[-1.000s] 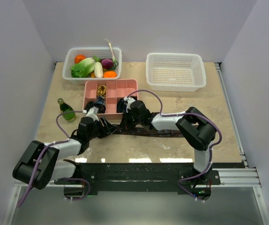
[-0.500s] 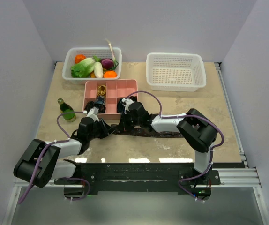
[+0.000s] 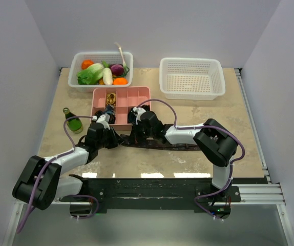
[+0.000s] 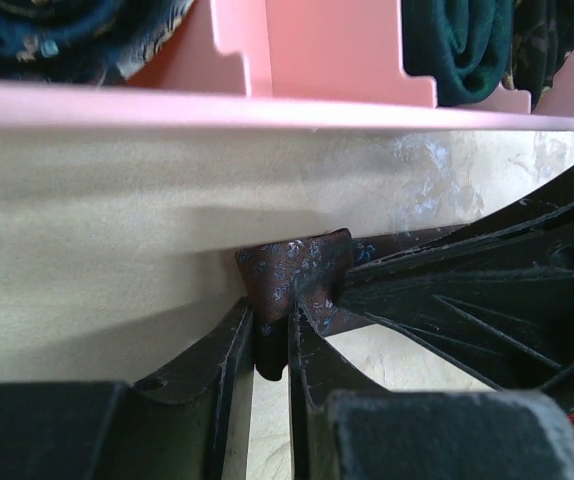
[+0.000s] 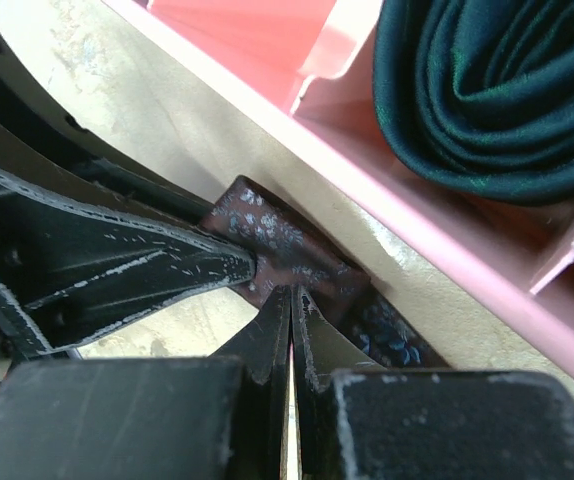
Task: Roll the ties
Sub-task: Roll the tie at the center of the board.
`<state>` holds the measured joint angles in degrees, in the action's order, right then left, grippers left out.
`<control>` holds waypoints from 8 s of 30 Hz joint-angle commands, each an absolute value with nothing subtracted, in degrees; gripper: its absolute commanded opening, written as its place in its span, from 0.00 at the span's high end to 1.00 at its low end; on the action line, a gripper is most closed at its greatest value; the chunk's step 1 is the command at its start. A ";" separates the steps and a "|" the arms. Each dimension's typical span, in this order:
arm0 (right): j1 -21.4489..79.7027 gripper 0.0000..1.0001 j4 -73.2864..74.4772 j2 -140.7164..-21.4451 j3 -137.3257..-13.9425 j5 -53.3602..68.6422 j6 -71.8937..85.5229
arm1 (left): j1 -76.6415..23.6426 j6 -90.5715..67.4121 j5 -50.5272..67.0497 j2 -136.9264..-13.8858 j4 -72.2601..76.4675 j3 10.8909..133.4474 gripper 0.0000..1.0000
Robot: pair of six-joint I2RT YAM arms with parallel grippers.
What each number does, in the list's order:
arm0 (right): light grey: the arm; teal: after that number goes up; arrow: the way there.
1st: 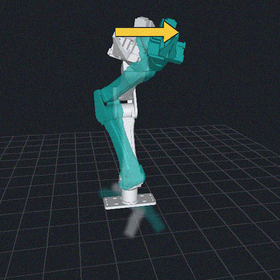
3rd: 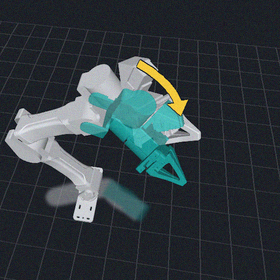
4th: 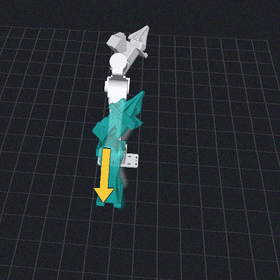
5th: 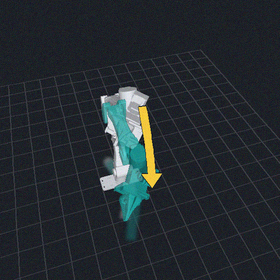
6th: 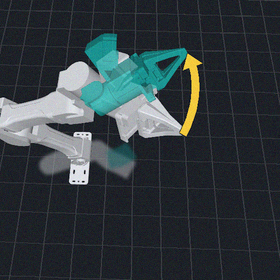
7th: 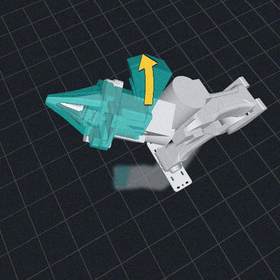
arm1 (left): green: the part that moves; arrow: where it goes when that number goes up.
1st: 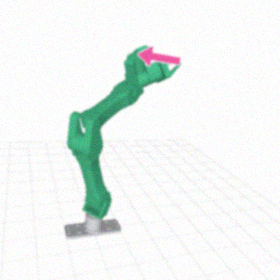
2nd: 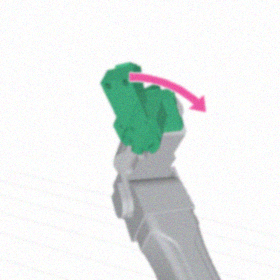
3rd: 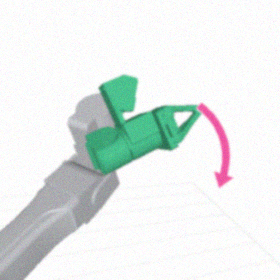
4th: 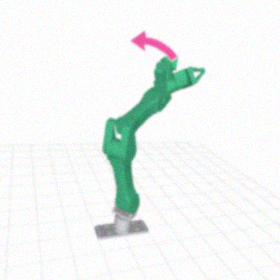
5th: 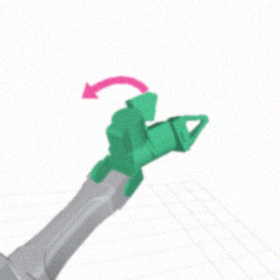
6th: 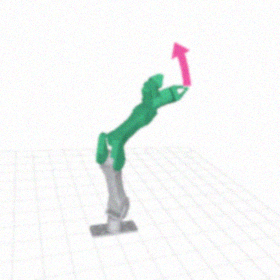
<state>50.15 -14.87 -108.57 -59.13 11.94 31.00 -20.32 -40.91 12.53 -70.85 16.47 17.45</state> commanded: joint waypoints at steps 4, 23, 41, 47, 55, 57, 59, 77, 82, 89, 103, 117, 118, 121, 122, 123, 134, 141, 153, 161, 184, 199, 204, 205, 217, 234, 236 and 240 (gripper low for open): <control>50.45 1.00 -14.85 -108.46 -62.40 12.48 30.32 | -20.04 -34.54 8.79 -67.50 4.93 23.81 0.93; 51.59 1.00 -15.73 -111.88 -64.16 12.83 31.11 | -21.53 -28.57 7.83 -65.47 -5.88 30.49 0.98; 52.47 1.00 -17.05 -112.85 -63.99 14.15 31.99 | -31.29 -27.95 -2.55 -67.59 -7.47 35.86 0.93; 52.56 1.00 -17.67 -112.94 -63.72 14.68 32.26 | -31.46 -27.07 -2.02 -67.32 -7.65 35.86 0.89; 52.82 1.00 -18.45 -113.55 -63.19 15.12 32.78 | -31.99 -25.93 -0.62 -66.71 -7.21 35.68 0.93; 52.91 1.00 -19.24 -113.82 -62.93 15.38 33.05 | -32.17 -25.67 -0.35 -66.80 -7.03 35.68 0.93; 52.91 1.00 -20.12 -113.91 -62.49 16.16 33.83 | -32.60 -25.58 -0.26 -67.06 -6.77 35.68 0.94; 52.91 1.00 -29.53 -113.56 -58.27 19.86 40.96 | -34.01 -25.23 2.02 -67.06 -7.64 34.89 1.00; 52.82 1.00 -26.37 -112.85 -59.06 18.81 39.20 | -35.33 -26.37 -1.39 -68.64 -11.77 36.03 1.00; 52.82 1.00 -25.31 -113.38 -60.03 18.81 38.76 | -38.84 -27.60 -7.46 -71.45 -18.98 39.72 1.00; 52.65 1.00 -21.00 -113.03 -61.52 17.49 37.70 | -41.22 -28.74 -17.13 -75.67 -29.44 45.09 1.00; 50.45 1.00 -20.31 -104.86 -57.13 18.37 37.36 | -41.40 -29.18 -19.77 -76.82 -30.06 46.05 1.00; 50.01 1.00 -19.69 -104.33 -57.04 17.93 37.09 | -41.31 -29.18 -19.69 -76.90 -29.97 46.14 1.00; 48.79 1.00 -17.41 -103.45 -56.25 16.53 35.86 | -41.57 -29.18 -19.51 -77.69 -30.23 46.58 1.00; 48.43 1.00 -16.79 -103.19 -55.99 16.44 35.51 | -41.75 -29.27 -19.42 -78.30 -30.23 46.93 1.00; 47.99 1.00 -16.53 -103.01 -55.20 16.00 35.42 | -42.01 -29.27 -19.34 -78.66 -30.23 47.11 1.00; 44.21 1.00 -14.15 -100.81 -51.59 14.41 32.96 | -45.09 -30.58 -19.16 -84.02 -28.92 48.69 1.00; 44.12 1.00 -14.24 -100.46 -51.33 14.50 32.87 | -46.58 -30.59 -16.53 -86.31 -26.19 48.69 0.79; 44.12 1.00 -16.26 -99.93 -51.24 16.52 32.61 | -47.81 -30.32 -15.56 -82.71 -24.70 48.43 0.38; 44.38 1.00 -18.37 -98.26 -52.38 18.98 32.34 | -47.55 -32.52 -14.76 -73.74 -22.06 45.09 0.34; 50.10 1.00 -19.34 -107.31 -60.91 21.80 31.91 | -26.29 -37.35 -3.96 -54.14 -23.12 34.46 0.12; 50.18 1.00 -17.22 -104.59 -55.55 17.58 30.67 | -21.09 -38.75 7.91 -57.48 -8.28 24.70 0.13; 50.19 1.00 -17.05 -104.15 -53.79 16.53 30.76 | -21.01 -40.78 11.33 -58.70 -0.90 21.02 0.14; 50.19 1.00 -16.96 -104.06 -53.62 16.52 30.67 | -20.92 -41.13 11.77 -58.97 1.30 20.48 0.14; 50.18 1.00 -17.75 -103.36 -51.86 16.00 31.90 | -20.92 -45.26 18.54 -65.39 11.69 17.14 0.33; 50.19 1.00 -19.69 -101.69 -49.92 17.58 33.14 | -20.92 -47.64 20.65 -71.28 24.79 13.36 0.62; 50.27 1.00 -18.90 -100.12 -49.40 16.44 32.87 | -21.00 -47.64 20.30 -70.93 24.44 13.19 0.66; 50.19 1.00 -16.01 -97.39 -48.25 13.90 31.21 | -20.92 -47.64 19.95 -70.84 24.34 12.83 0.70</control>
